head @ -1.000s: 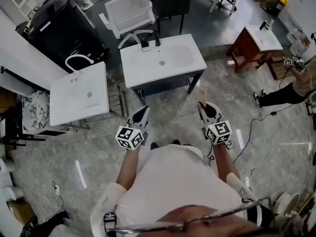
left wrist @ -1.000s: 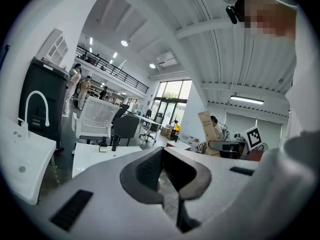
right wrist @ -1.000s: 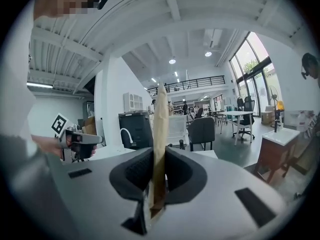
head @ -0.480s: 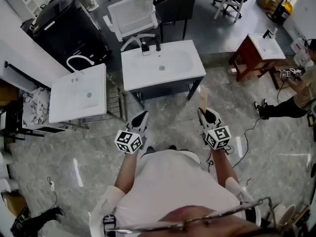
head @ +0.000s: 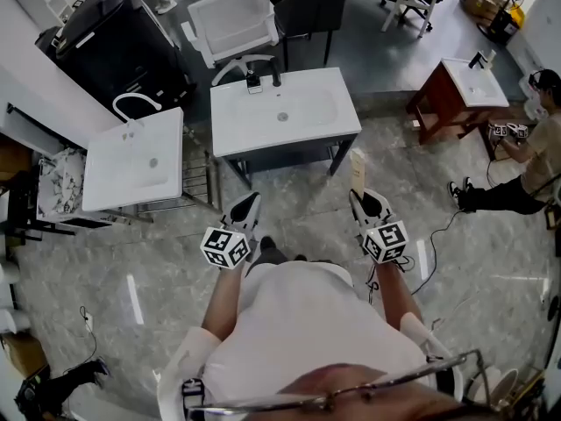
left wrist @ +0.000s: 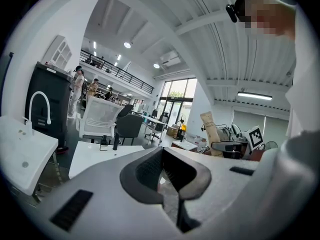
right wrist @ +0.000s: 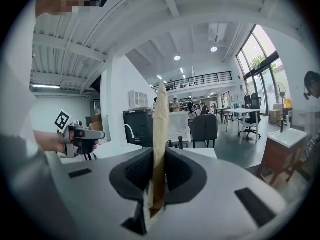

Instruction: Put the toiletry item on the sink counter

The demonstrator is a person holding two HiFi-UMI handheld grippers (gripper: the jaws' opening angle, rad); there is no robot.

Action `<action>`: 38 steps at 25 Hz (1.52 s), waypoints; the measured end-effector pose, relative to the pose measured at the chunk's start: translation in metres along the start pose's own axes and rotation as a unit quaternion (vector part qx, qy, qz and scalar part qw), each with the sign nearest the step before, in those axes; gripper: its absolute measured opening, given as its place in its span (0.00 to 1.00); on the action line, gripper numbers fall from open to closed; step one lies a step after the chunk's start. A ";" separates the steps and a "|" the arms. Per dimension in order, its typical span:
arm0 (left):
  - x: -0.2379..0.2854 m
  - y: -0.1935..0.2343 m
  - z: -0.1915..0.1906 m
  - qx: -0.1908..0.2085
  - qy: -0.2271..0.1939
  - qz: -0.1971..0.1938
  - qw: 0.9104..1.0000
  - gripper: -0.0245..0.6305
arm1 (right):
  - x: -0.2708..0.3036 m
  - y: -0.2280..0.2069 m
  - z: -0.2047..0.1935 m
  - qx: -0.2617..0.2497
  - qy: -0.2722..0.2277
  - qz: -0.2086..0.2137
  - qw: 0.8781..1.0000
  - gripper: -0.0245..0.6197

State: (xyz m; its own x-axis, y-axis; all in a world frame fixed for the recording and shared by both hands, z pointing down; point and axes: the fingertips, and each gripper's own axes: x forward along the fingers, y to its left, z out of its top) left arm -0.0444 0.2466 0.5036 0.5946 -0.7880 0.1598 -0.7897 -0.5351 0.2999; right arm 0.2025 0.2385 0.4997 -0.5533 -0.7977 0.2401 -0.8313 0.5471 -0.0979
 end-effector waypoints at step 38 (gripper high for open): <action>0.203 0.208 0.069 -0.018 0.053 -0.095 0.994 0.04 | 0.248 -0.080 0.038 0.001 0.051 -0.080 0.996 0.11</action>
State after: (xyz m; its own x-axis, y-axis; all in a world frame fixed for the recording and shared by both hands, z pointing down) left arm -0.0981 -0.0456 0.5332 0.7467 -0.6361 0.1944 -0.6567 -0.6586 0.3676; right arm 0.1294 -0.0130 0.5300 -0.4059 -0.8447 0.3489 -0.9085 0.4145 -0.0534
